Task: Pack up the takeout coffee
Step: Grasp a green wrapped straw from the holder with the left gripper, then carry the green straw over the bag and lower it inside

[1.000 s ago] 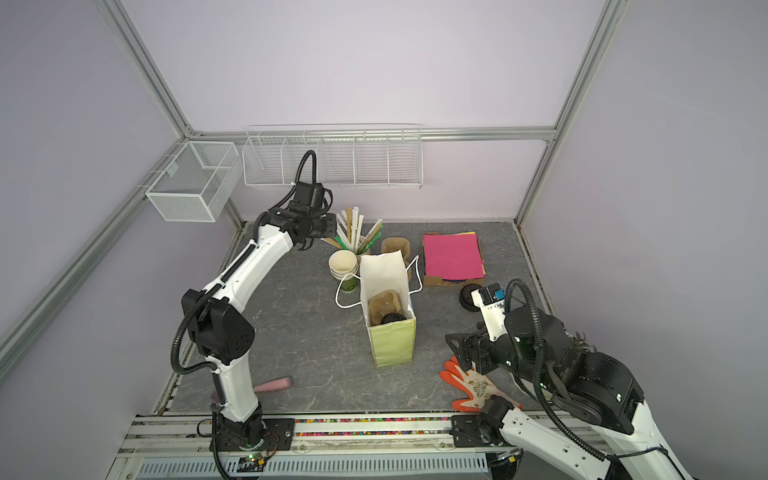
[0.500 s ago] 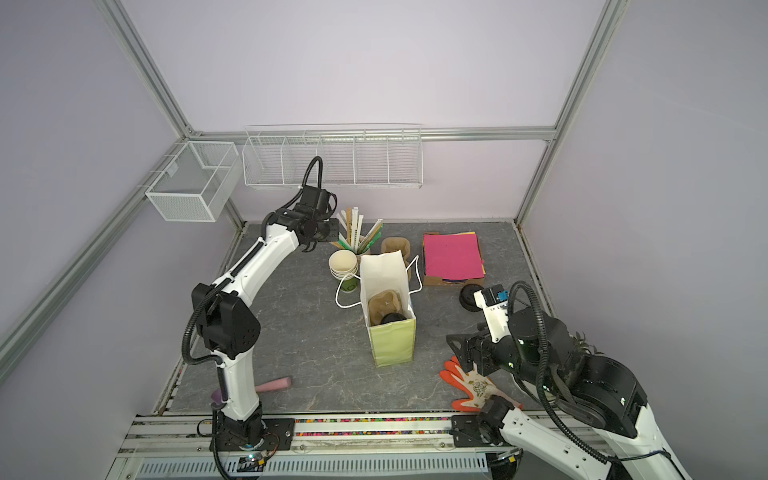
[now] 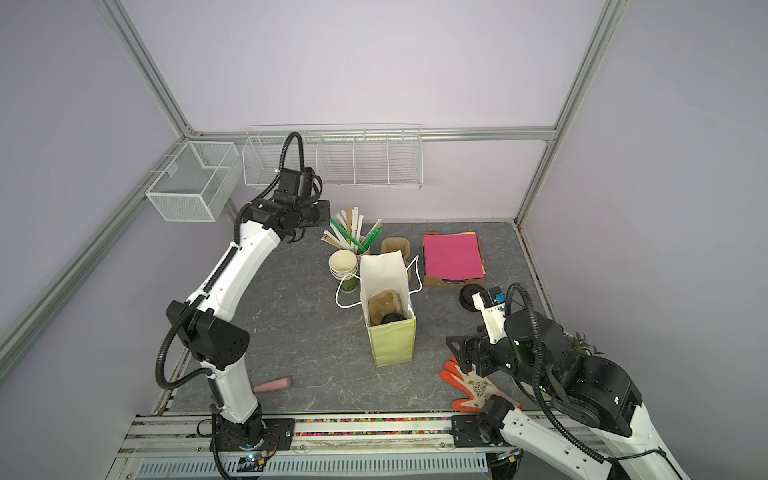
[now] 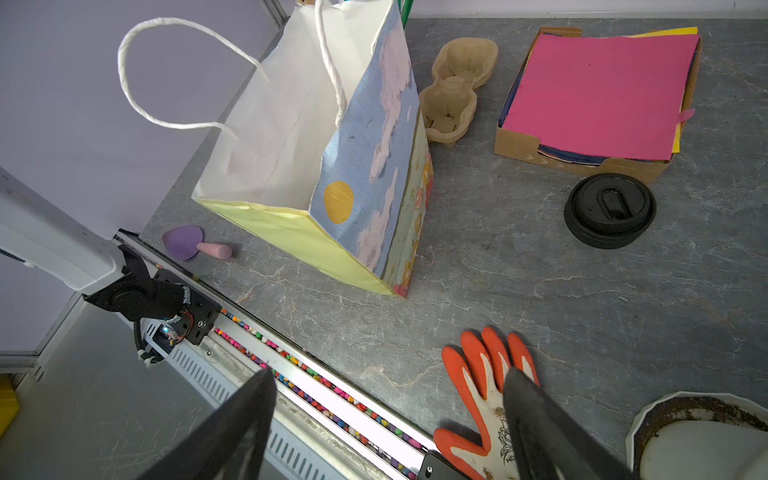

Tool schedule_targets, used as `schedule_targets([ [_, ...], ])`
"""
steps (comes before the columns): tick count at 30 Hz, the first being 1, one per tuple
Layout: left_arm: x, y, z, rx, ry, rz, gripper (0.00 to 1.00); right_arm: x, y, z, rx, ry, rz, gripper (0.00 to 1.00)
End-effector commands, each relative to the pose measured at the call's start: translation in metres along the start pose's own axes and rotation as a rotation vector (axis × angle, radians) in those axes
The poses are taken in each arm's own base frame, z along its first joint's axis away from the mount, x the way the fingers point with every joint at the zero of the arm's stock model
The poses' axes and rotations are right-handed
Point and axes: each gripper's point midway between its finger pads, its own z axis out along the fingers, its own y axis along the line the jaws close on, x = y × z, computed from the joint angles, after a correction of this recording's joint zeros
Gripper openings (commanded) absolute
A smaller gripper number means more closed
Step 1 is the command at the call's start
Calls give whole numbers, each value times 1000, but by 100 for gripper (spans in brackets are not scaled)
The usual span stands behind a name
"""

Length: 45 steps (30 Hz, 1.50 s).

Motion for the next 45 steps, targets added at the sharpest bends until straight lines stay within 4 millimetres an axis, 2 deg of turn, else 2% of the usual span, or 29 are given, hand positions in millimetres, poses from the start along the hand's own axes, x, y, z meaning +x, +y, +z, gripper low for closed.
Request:
schedule_targets([
  [1, -29, 8, -76, 4, -107, 5, 0, -3, -7, 3, 40, -21, 21, 88],
  [3, -40, 12, -116, 18, -172, -4, 0, -3, -8, 6, 47, -16, 20, 88],
  [6, -49, 6, -185, 76, -270, 5, 0, -3, -8, 10, 62, -9, 26, 88],
  [10, -34, -23, -269, 165, -332, 109, 0, -7, -17, 17, 127, -12, 43, 88],
  [13, -12, -40, -308, 274, -324, 132, 0, -11, -27, 19, 193, -28, 77, 88],
  [17, 15, -60, -336, 402, -299, 155, 0, -16, -35, 19, 252, -51, 121, 88],
  [20, 38, -76, -332, 421, -233, 222, 0, -18, -35, 22, 259, -52, 136, 88],
  [22, 53, -87, -321, 383, -197, 284, 0, -18, -34, 24, 258, -47, 145, 88],
  [26, 70, -99, -294, 317, -152, 333, 0, -16, -31, 28, 236, -48, 161, 88],
  [30, 72, -95, -276, 215, -160, 356, 0, -13, -27, 32, 204, -45, 173, 88],
  [35, 66, -99, -264, 178, -231, 322, 0, -8, -20, 36, 161, -32, 175, 88],
  [38, 66, -109, -253, 185, -273, 314, 0, -6, -17, 39, 139, -25, 174, 88],
  [45, 83, -118, -206, 44, -284, 394, 0, -1, -15, 45, 126, -12, 171, 88],
])
